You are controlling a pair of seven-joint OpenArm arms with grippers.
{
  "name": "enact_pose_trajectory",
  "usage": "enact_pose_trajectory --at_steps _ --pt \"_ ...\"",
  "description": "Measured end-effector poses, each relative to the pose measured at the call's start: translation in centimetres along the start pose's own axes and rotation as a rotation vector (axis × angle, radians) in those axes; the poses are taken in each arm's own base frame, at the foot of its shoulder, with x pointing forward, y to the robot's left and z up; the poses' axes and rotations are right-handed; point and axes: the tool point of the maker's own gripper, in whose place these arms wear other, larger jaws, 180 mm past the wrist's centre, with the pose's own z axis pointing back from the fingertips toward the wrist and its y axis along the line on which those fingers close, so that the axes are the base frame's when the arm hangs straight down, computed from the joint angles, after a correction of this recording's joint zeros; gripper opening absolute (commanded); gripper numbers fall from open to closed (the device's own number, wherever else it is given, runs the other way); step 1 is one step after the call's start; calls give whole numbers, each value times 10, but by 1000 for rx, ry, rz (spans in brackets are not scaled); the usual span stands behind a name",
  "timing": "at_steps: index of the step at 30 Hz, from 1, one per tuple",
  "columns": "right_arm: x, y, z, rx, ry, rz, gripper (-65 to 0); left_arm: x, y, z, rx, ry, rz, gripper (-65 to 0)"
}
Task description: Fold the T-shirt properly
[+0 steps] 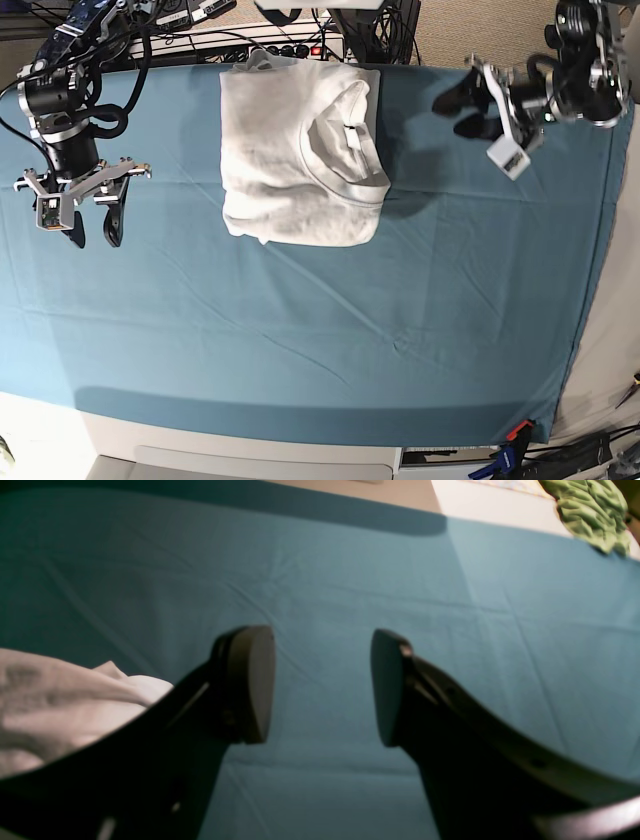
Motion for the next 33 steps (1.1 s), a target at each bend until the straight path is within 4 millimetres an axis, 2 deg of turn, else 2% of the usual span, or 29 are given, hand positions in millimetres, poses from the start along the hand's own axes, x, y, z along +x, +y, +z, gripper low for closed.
enact_pose_trajectory --at_steps 2,6,9,12,16,20,25,30,33 --pt "-9 5 -8 31 20 -25 -408 -8 -10 1 -5 16 9 -332" --pt "-45 18 -41 108 140 -124 -407 -21 -22 -2 -11 25 68 -332" --pt "-67 49 -67 249 228 -236 -402 -24 -23 -7 14 5 136 -332" --pt "-78 80 -87 381 305 -305 -357 -23 -25 -10 12 -13 161 -332" --pt "-81 105 -106 487 359 -350 -328 -22 -30 -14 4 -28 188 -298" --pt "-74 118 -113 565 361 -387 -328 -24 -34 -16 -1 -43 221 -289" --pt "-60 118 -118 583 328 -387 -328 -24 -55 -29 -70 -36 217 -289" --pt "-62 119 -117 585 338 -385 -328 -25 -82 -55 -115 0 201 -289" --pt "-61 119 -117 586 336 -387 -328 -14 -81 -64 -100 -18 170 -289"
